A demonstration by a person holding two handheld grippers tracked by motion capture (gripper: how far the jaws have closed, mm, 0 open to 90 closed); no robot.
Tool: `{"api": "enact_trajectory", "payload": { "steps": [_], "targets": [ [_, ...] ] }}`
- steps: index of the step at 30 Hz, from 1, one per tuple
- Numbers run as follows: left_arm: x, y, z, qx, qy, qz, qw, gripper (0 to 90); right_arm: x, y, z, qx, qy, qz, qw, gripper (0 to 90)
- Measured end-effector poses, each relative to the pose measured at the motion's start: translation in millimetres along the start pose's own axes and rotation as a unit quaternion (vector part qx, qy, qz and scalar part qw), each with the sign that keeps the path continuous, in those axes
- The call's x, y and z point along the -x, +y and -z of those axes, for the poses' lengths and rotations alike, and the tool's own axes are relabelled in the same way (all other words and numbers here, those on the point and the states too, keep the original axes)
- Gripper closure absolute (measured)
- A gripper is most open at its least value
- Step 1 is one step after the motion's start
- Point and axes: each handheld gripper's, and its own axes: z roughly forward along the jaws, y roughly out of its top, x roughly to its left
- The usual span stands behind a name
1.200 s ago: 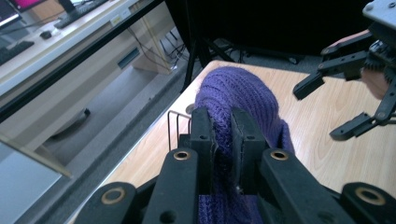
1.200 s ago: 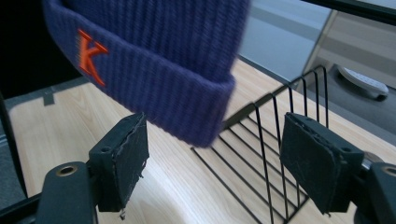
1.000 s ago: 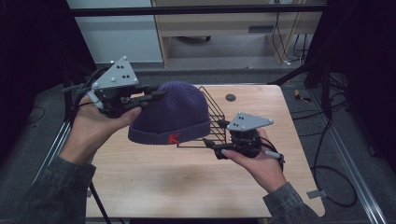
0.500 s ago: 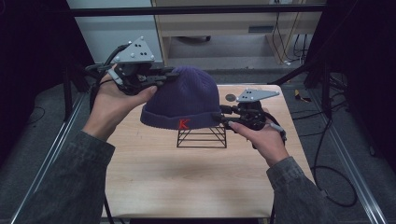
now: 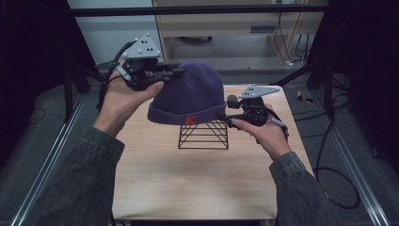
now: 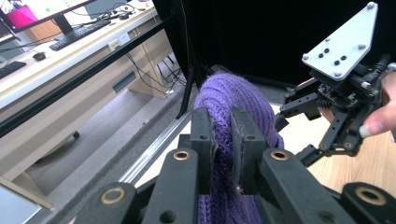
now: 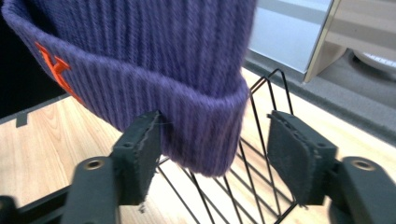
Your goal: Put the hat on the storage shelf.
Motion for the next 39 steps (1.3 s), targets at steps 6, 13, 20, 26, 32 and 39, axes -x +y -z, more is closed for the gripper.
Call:
{"api": "enact_trajectory", "payload": {
  "steps": [6,13,20,26,32,39],
  "targets": [
    [-1.3,1.7,-10.1,0.009,-0.001,0.008,0.9999,80.5,-4.3,13.6,-2.4,-0.033,-0.021,0.071,0.9967,48.3],
    [-3.3,1.6,-21.8,0.009,0.007,0.014,0.9998,80.4,-5.8,17.4,-1.8,-0.051,-0.048,0.090,0.9935,71.2],
    [-16.4,-1.9,-36.9,0.022,0.027,0.030,0.9989,80.0,-4.9,19.8,0.4,-0.038,-0.104,0.091,0.9896,72.4],
    [-23.3,-13.9,-56.6,0.010,0.031,0.037,0.9988,80.0,2.9,13.6,-8.1,-0.056,-0.117,0.082,0.9882,72.2],
    [-24.3,-24.2,-72.7,-0.001,0.034,0.042,0.9986,80.0,7.8,4.5,-14.9,-0.072,-0.128,0.075,0.9863,72.0],
    [-23.5,-34.5,-85.6,-0.011,0.038,0.045,0.9982,79.9,11.6,-6.5,-20.1,-0.083,-0.128,0.062,0.9863,71.6]
  ]
}}
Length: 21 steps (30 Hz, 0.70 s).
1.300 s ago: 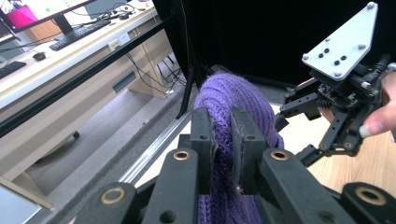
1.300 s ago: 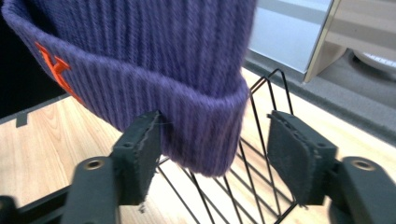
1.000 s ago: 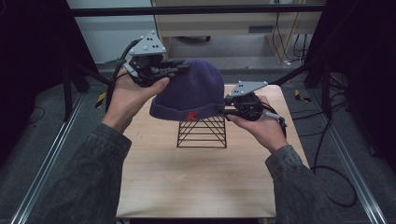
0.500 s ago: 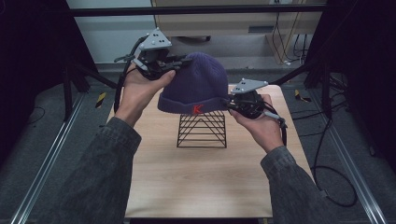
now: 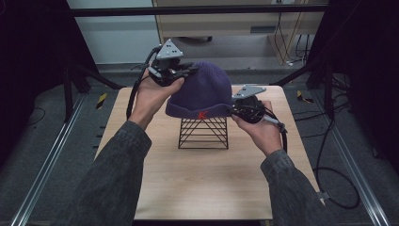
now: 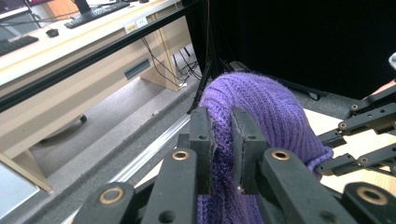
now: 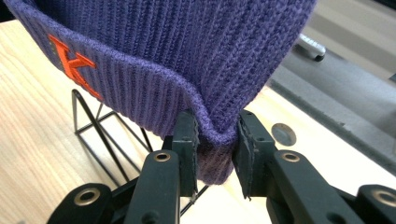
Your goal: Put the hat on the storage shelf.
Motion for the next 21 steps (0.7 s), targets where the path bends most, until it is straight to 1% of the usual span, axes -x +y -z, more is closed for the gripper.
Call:
{"api": "enact_trajectory", "payload": {
  "steps": [5,9,12,14,16,21],
  "targets": [
    [1.4,-4.0,-6.3,-0.006,0.001,0.000,1.0000,79.8,0.6,-6.4,-2.9,-0.008,0.012,-0.008,0.9999,71.7],
    [2.7,-8.6,-10.3,-0.010,-0.002,0.000,0.9999,79.7,1.5,-9.0,-3.7,-0.017,0.013,-0.012,0.9997,71.7],
    [3.9,-14.6,-11.9,-0.015,-0.004,0.002,0.9999,79.7,1.1,-13.5,-4.6,-0.027,0.018,-0.007,0.9995,71.7],
    [4.5,-16.3,-11.7,-0.013,-0.004,0.002,0.9999,79.6,1.0,-14.2,-4.6,-0.027,0.019,-0.008,0.9994,71.7],
    [6.0,-19.0,-11.6,-0.010,-0.006,0.007,0.9999,79.6,0.6,-16.8,-4.0,-0.028,0.020,-0.006,0.9994,71.7],
    [10.6,-29.5,-15.8,-0.023,-0.005,-0.001,0.9997,79.5,-1.3,-22.8,-6.3,-0.041,0.022,0.000,0.9989,71.6]
  ]
}}
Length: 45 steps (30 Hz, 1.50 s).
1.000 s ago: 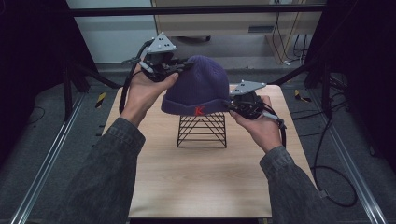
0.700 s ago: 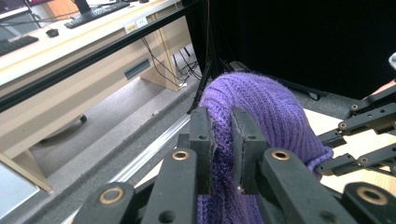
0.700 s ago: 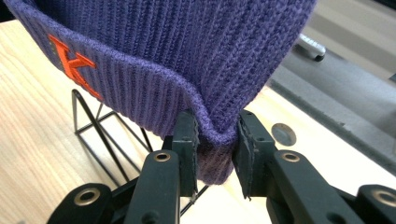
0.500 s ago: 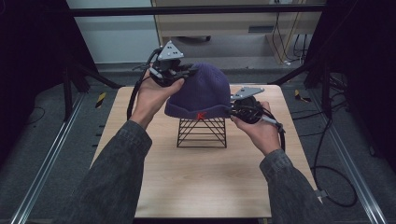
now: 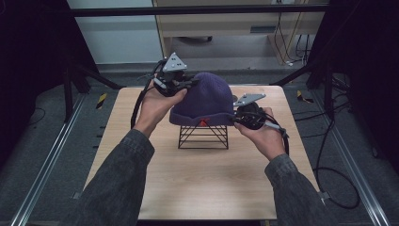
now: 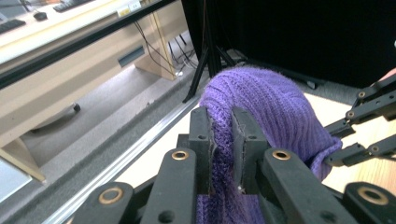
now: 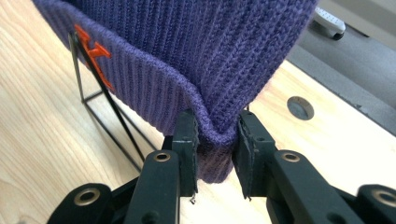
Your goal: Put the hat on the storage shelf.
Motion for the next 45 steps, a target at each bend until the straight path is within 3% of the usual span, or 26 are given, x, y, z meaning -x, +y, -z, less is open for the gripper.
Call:
{"api": "enact_trajectory", "payload": {
  "steps": [4,15,29,45],
  "targets": [
    [2.5,-7.1,-4.6,-0.005,-0.004,0.002,1.0000,79.4,-3.0,-5.9,-5.4,-0.012,-0.001,0.007,0.9999,71.5],
    [12.1,-26.5,-8.2,-0.023,-0.009,-0.012,0.9996,79.2,-6.5,-23.4,-18.3,-0.027,0.008,-0.001,0.9996,71.2],
    [14.3,-57.2,-15.4,-0.047,-0.024,0.005,0.9986,78.5,-11.9,-45.3,-31.7,-0.038,0.023,-0.022,0.9988,70.7],
    [20.1,-70.7,-21.5,-0.056,-0.023,0.009,0.9981,78.7,-18.6,-56.1,-49.4,-0.052,0.036,-0.031,0.9975,69.4]
  ]
}}
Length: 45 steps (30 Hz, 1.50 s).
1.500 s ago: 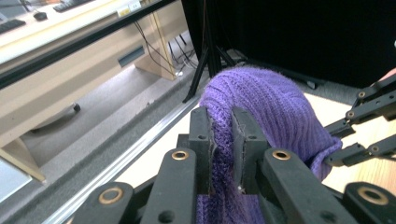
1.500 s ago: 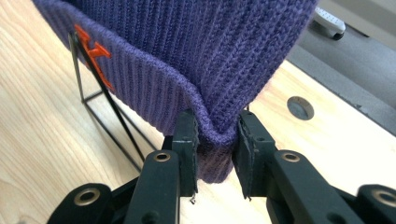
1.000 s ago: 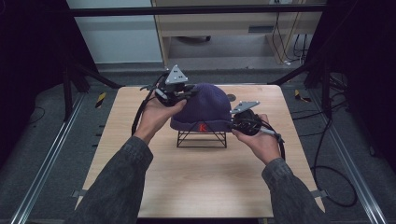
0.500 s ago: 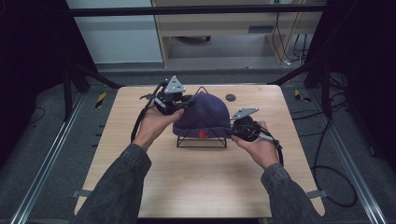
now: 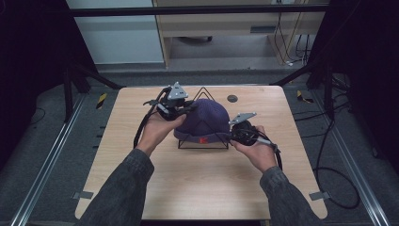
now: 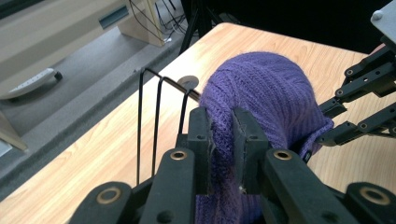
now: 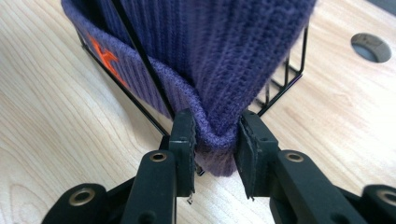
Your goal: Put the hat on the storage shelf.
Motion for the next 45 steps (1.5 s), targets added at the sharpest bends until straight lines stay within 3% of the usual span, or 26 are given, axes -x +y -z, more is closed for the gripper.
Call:
{"api": "enact_trajectory", "payload": {
  "steps": [9,13,15,20,23,31,35,39,45],
  "targets": [
    [0.4,-4.8,-2.0,-0.016,0.001,-0.008,0.9998,77.0,-0.4,-4.9,-5.5,-0.010,-0.003,-0.004,0.9999,65.5],
    [1.6,-6.3,-3.0,-0.019,0.004,-0.007,0.9998,72.3,-0.7,-4.8,-6.7,-0.015,-0.005,-0.006,0.9999,60.0],
    [2.5,-10.2,-3.3,-0.007,0.000,0.008,0.9999,69.8,-1.5,-4.6,-6.8,-0.018,-0.008,-0.008,0.9998,54.9],
    [3.7,-12.0,3.9,-0.008,0.011,0.012,0.9998,66.0,-3.2,-3.9,-0.8,-0.012,-0.014,-0.011,0.9998,52.5],
    [4.0,-11.7,11.9,-0.006,0.020,0.013,0.9997,60.0,-4.0,-4.7,9.3,-0.002,-0.021,-0.016,0.9996,48.6],
    [6.8,-11.7,20.3,-0.001,0.026,0.027,0.9993,47.7,-2.7,-8.4,21.5,0.010,-0.033,-0.033,0.9989,42.4],
    [9.1,-10.1,24.5,0.004,0.023,0.037,0.9990,37.5,-2.8,-6.3,27.2,0.017,-0.036,-0.034,0.9987,37.7],
    [12.3,-9.8,25.3,-0.007,0.016,0.039,0.9991,34.3,-3.8,-5.7,29.4,0.016,-0.026,-0.036,0.9989,34.2],
    [22.6,-7.9,29.7,-0.008,0.012,0.045,0.9989,20.4,-6.7,-5.5,36.7,0.026,-0.011,-0.050,0.9984,26.7]
  ]
}}
